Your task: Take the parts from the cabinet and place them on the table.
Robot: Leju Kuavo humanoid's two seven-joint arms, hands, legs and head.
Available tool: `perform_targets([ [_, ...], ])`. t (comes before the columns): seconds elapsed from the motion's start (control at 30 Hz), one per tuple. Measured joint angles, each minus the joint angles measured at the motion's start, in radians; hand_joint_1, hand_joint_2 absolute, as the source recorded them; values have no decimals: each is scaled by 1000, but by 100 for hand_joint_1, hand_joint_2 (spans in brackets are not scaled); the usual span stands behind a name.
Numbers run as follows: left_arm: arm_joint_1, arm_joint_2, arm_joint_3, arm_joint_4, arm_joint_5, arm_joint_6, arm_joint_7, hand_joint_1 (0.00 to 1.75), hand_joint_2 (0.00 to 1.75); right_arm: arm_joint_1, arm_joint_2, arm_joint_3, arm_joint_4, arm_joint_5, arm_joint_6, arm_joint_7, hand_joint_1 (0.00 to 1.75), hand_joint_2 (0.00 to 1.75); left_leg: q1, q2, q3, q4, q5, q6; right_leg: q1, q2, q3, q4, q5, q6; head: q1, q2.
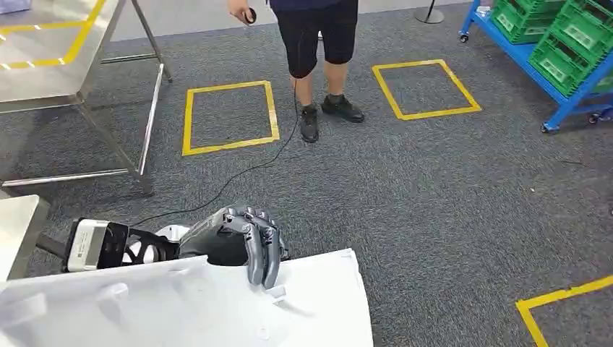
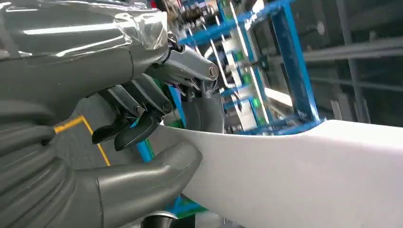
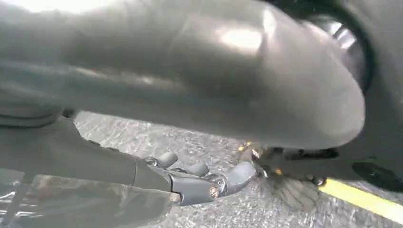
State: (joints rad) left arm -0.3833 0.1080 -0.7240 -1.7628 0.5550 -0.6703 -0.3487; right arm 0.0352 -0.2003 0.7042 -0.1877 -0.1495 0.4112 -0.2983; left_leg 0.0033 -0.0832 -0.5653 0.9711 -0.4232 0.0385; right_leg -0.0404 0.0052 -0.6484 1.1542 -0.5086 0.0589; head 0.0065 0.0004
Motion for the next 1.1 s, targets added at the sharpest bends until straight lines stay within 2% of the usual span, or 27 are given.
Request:
perform_targets([
  [0.03, 0, 0, 0, 1, 0, 0, 0, 175, 175, 0, 0, 0, 0, 0, 0, 0, 0, 0, 5, -14, -4, 15, -9, -13, -13, 30, 44, -97, 39, 17, 2, 0],
  [0.07, 0, 0, 0, 2, 1, 0, 0, 175, 175, 1, 1, 0, 0, 0, 0, 0, 0, 0, 1, -23, -15, 36, -20, -26, -13, 56, 55, -129, 44, 16, 4, 0],
  [0.1, 1, 0, 0, 2, 1, 0, 1, 175, 175, -1, 0, 0, 0, 0, -1, 0, 0, 0, 3, -32, -20, 41, -27, -32, -11, 42, 58, -125, 45, -11, 4, 0],
  [0.17, 2, 1, 0, 3, 2, 0, 1, 175, 175, -7, 0, 0, 0, 0, -1, 0, 0, 0, 10, -43, -23, 38, -23, -38, 1, 29, 59, -122, 45, -27, 3, 0],
  [0.2, 2, 3, 0, 3, 2, 0, 1, 175, 175, -9, 0, 0, 0, 0, -1, 0, 0, 0, 13, -49, -24, 38, -24, -40, 0, 21, 61, -124, 46, -34, 2, 0],
  [0.23, 2, 3, 0, 3, 2, 0, 1, 175, 175, -9, 0, 0, -1, 0, -1, 0, 0, 0, 16, -32, -31, 48, -31, -43, -4, 10, 63, -126, 47, -41, 2, 0],
  [0.27, -1, 4, 0, 3, 2, 0, 1, 175, 175, -6, -3, 0, -1, 0, -1, 0, 0, 0, 10, 21, -46, 85, -53, -46, -2, 1, 67, -126, 43, -47, -3, 0],
  [0.3, -1, 4, 1, 3, 2, 0, 1, 175, 175, -4, -3, 0, -1, 0, -1, 0, 0, 0, 11, 54, -80, 155, -88, -49, 2, -7, 68, -126, 42, -54, -5, 0],
  [0.33, 0, 4, 0, 3, 2, 0, 1, 175, 175, -2, -3, 0, -1, 0, -1, 0, 0, 0, 12, 69, -127, 244, -124, -50, 7, -18, 68, -126, 40, -58, -4, 0],
  [0.37, 2, 4, 0, 4, 2, 0, 1, 175, 175, 0, -4, 0, -1, 0, -1, 0, 0, 0, 13, 73, -169, 320, -152, -50, 11, -30, 68, -126, 38, -61, -5, 0],
  [0.4, 3, 5, 0, 5, 2, 0, 1, 175, 175, 1, -4, 0, -1, 0, -1, 0, 0, 0, 13, 75, -198, 367, -159, -49, 15, -42, 68, -126, 36, -63, -5, 0],
  [0.43, 3, 6, 0, 6, 2, 0, 1, 175, 175, 1, -4, 0, -1, 0, 0, 0, 0, 0, 13, 76, -202, 361, -142, -47, 18, -55, 70, -126, 34, -66, -5, 0],
  [0.47, 3, 7, 0, 6, 2, 1, 1, 175, 175, 0, -4, 0, -1, -2, 2, 0, 0, 0, 12, 78, -178, 306, -105, -43, 21, -66, 73, -126, 31, -67, -5, 0],
  [0.5, 2, 8, 0, 6, 2, 2, 1, 175, 175, -1, -4, 0, -1, -4, 4, 0, 0, 0, 9, 85, -136, 221, -62, -36, 23, -76, 77, -126, 28, -67, -5, 0],
  [0.53, 2, 8, 0, 6, 2, 3, 1, 175, 175, -2, -4, 0, -1, -6, 4, 0, 0, 0, 2, 109, -87, 128, -22, -26, 25, -85, 83, -126, 24, -66, -5, 0],
  [0.57, 0, 8, 0, 6, 2, 3, 1, 175, 175, -1, -3, 0, -1, -8, 5, 0, 0, 0, -12, 169, -52, 62, -18, -16, 26, -94, 87, -127, 21, -63, -5, 0],
  [0.6, -1, 8, 0, 6, 2, 3, 1, 175, 175, -1, -1, 0, -1, -10, 5, 2, 0, 0, -18, 172, -51, 59, -23, -14, 33, -103, 88, -127, 18, -58, -2, 0],
  [0.73, -1, 8, 0, 6, 2, 3, 1, 175, 175, 0, -1, 0, -1, -10, 5, 2, 0, 0, -18, 171, -51, 59, -22, -13, 33, -103, 87, -128, 18, -57, -3, 0],
  [0.8, -1, 8, 0, 6, 2, 4, 1, 175, 175, 0, 0, 0, -2, -15, 5, 2, 0, 0, -24, 139, -55, 58, -23, -9, 25, -132, 95, -134, 14, -48, -4, 0],
  [0.83, 2, 8, 0, 4, 2, 5, 0, 175, 175, -3, 2, 0, -6, -19, 3, 3, 0, 0, -10, 111, -23, 23, -4, -1, 21, -106, 100, -126, 5, -40, -2, 0],
  [0.87, -2, 4, -2, 5, 2, 8, -1, 175, 175, 3, 1, -3, -6, -42, -3, 2, 0, 0, -10, 90, -19, 17, 0, 8, 22, -18, 27, 22, -59, -54, 5, 0],
  [0.9, 2, 3, -3, 5, 1, 11, -1, 175, 175, 6, 0, -6, -5, -54, -8, 2, 0, 0, -12, 79, -19, 17, -1, 9, 22, -12, -17, 98, -85, -56, 4, 0],
  [0.93, 6, 3, -3, 5, -1, 12, -1, 175, 175, 8, 0, -10, -3, -67, -15, 2, 0, 0, -13, 67, -20, 17, -2, 9, 22, -10, -56, 159, -97, -54, 5, 0],
  [0.97, 8, 3, -3, 6, -2, 13, -1, 175, 175, 9, 0, -14, -3, -76, -21, 3, 0, 0, -14, 57, -19, 18, -3, 8, 22, -10, -68, 164, -87, -47, 5, 0],
  [1.0, 8, 4, -3, 6, -3, 13, 0, 175, 175, 10, 0, -18, -2, -82, -21, 5, 0, 0, -13, 48, -17, 18, -5, 6, 22, -10, -56, 120, -59, -38, 5, 0],
  [1.07, 7, 3, -3, 6, -2, 13, 0, 175, 175, 10, 0, -27, 1, -92, -22, 5, 0, 0, -10, 35, -12, 25, -12, -3, 18, -10, 18, -58, 27, -16, 5, 0],
  [1.1, 8, 3, -3, 6, -2, 14, 0, 175, 175, 9, -1, -32, 2, -96, -22, 5, 0, 0, -10, 32, -14, 34, -20, -10, 16, -6, 46, -131, 54, -19, 5, 0],
])
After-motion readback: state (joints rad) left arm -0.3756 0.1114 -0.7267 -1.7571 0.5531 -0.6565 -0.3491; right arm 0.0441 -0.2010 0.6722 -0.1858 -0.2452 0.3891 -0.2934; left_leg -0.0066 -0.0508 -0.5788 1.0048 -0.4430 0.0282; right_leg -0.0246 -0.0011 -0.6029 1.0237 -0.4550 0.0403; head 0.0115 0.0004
